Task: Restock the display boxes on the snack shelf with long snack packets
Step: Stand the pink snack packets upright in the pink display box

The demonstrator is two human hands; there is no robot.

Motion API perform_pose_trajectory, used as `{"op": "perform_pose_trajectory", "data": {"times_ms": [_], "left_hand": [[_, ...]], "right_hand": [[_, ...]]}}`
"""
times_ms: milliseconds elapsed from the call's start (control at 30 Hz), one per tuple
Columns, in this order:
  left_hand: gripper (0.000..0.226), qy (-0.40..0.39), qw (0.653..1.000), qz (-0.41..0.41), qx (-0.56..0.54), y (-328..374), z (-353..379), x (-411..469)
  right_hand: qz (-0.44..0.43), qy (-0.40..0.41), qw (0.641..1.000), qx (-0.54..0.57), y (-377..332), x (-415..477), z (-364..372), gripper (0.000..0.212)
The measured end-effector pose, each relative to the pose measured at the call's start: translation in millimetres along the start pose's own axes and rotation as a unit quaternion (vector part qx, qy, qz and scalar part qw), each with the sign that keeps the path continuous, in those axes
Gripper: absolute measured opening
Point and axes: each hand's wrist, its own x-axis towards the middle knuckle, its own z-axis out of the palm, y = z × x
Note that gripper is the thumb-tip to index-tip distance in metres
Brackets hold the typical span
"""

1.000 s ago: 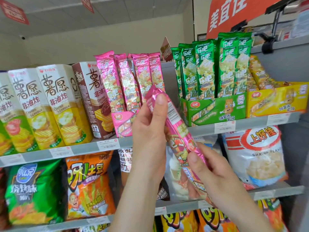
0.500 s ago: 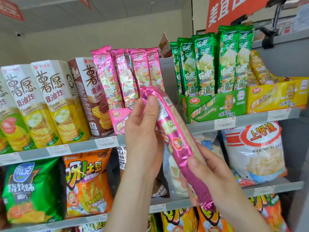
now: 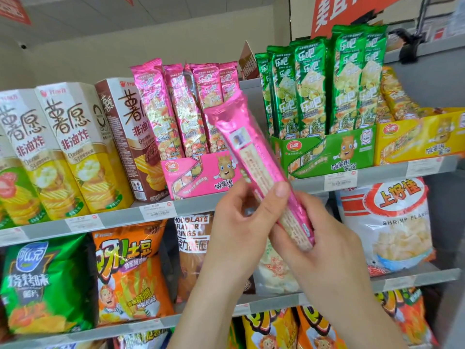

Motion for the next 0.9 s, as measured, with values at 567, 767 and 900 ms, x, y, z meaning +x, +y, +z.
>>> {"op": "perform_pose_trajectory", "data": {"times_ms": [567,767,900], "left_hand": [[0.039,0.052,0.981,-0.047,-0.183,7,-12,12],[0.027,0.091,0.987,-0.013,-0.129,14,-15,18],[0.038,0.116,0.978,0.009,-0.172,20,-18,23]], "right_hand": [[-0.010,-0.033,0.995,0.091,8,-15,9,0.039],[-0.020,0.014,1.000,0.006,5,-24,18,0.051],[0.031,-0.098,0.975,0.195,8,-23,17,0.049]]}}
